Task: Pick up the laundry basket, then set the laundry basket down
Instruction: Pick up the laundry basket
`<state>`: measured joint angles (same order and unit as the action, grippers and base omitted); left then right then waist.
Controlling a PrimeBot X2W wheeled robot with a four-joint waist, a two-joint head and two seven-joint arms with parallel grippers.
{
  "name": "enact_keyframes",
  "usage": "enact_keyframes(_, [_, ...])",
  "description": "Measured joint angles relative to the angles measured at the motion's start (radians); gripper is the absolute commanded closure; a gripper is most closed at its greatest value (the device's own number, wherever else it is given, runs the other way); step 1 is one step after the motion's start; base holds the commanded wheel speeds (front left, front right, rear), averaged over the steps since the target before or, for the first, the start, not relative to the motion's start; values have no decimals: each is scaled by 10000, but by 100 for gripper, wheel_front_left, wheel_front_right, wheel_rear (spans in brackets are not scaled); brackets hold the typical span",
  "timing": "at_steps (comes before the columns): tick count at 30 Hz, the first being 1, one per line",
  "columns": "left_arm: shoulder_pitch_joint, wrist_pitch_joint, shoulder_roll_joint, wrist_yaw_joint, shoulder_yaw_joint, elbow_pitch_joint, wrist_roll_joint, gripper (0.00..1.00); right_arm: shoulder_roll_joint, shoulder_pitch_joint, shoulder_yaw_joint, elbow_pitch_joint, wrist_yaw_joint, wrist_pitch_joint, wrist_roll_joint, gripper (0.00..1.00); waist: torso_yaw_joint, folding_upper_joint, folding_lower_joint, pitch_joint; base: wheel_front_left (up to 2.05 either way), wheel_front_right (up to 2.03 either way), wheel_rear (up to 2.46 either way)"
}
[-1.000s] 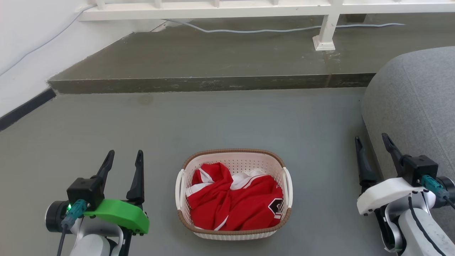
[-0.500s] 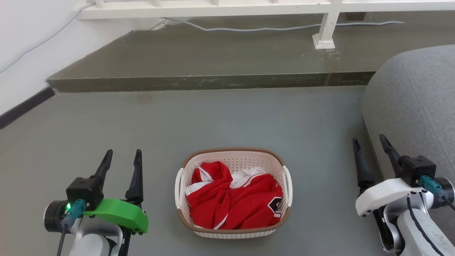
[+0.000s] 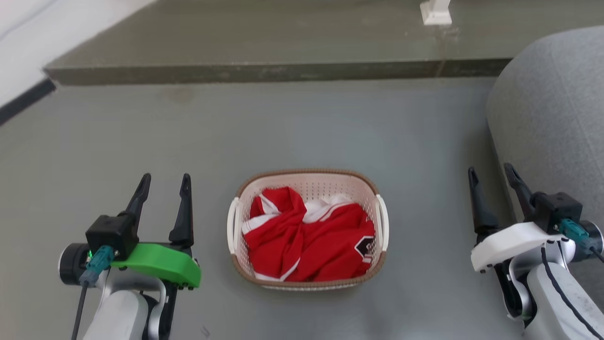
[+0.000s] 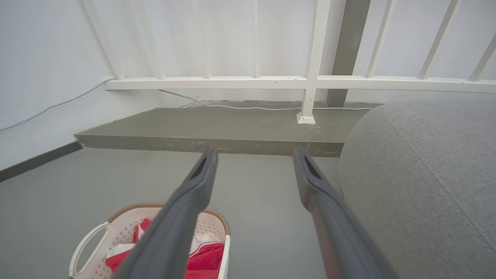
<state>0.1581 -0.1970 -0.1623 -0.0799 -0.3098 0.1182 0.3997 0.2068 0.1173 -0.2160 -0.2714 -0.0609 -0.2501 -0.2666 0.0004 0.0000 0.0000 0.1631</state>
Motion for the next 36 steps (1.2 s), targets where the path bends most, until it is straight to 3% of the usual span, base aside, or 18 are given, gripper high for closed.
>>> enact_keyframes(11, [671, 23, 196, 21, -54, 54, 15, 0, -105, 718, -27, -268, 192, 0, -236, 0, 3, 0, 0, 1415, 0, 0, 0])
enact_keyframes(23, [2019, 117, 372, 408, -128, 499, 155, 0, -228, 2028, -238, -665, 454, 17, -234, 0, -38, 0, 0, 3097, 0, 0, 0])
enact_keyframes(36, [4108, 846, 487, 982, -144, 2573, 378, 0, -585, 4060, -550, -1927, 788, 196, -228, 0, -218, 0, 1, 5006, 0, 0, 0])
